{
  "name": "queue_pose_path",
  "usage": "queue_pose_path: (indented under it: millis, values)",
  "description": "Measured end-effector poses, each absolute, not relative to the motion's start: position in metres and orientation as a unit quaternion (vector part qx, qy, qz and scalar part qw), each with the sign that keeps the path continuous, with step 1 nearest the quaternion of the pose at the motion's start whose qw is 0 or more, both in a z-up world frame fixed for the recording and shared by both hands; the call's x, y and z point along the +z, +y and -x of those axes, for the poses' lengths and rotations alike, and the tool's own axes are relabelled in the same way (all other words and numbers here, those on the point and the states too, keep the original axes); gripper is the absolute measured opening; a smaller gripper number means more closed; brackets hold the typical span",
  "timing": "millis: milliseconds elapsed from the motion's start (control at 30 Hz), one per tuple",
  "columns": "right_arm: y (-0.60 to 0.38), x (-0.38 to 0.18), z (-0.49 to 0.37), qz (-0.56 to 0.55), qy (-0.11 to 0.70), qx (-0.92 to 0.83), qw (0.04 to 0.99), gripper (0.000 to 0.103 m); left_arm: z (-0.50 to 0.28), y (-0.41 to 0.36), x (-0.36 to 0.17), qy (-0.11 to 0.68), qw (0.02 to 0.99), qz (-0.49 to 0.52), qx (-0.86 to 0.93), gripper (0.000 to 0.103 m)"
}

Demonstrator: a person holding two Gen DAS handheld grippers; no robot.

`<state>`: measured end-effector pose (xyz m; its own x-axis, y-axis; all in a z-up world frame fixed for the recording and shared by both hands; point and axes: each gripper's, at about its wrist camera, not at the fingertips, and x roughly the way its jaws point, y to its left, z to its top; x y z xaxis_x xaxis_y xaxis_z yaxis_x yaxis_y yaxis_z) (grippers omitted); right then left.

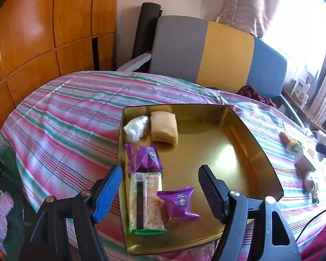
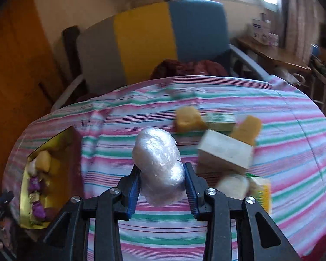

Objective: Organize objects
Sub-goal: 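Carry the white bag into the gold tray and open the right gripper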

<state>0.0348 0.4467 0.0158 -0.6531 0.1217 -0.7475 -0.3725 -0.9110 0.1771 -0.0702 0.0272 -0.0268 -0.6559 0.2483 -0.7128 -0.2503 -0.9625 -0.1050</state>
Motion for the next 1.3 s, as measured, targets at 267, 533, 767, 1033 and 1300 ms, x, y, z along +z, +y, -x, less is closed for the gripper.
queue_pose_path:
  millis: [267,533,767,1033,1300]
  values:
    - [0.284,-0.008,0.053,0.457,0.108,0.880,-0.062,0.039,0.072,-0.013,-0.034,-0.047,0.103,0.401,0.909,0.069]
    - [0.188,-0.077,0.128,0.539,0.085,0.832,-0.103,0.040,0.078,-0.048,-0.047,-0.079,0.062,0.413,0.905,0.063]
    - [0.166,-0.099,0.157,0.543,0.131,0.821,-0.119,0.055,0.076,-0.043,-0.051,-0.075,0.072,0.417,0.903,0.063]
    - [0.181,-0.084,0.128,0.512,0.130,0.839,-0.133,0.067,0.071,-0.031,-0.050,-0.063,0.086,0.416,0.903,0.063]
    - [0.235,-0.051,0.077,0.472,0.111,0.869,-0.098,0.078,0.066,-0.008,-0.045,-0.050,0.114,0.418,0.900,0.058]
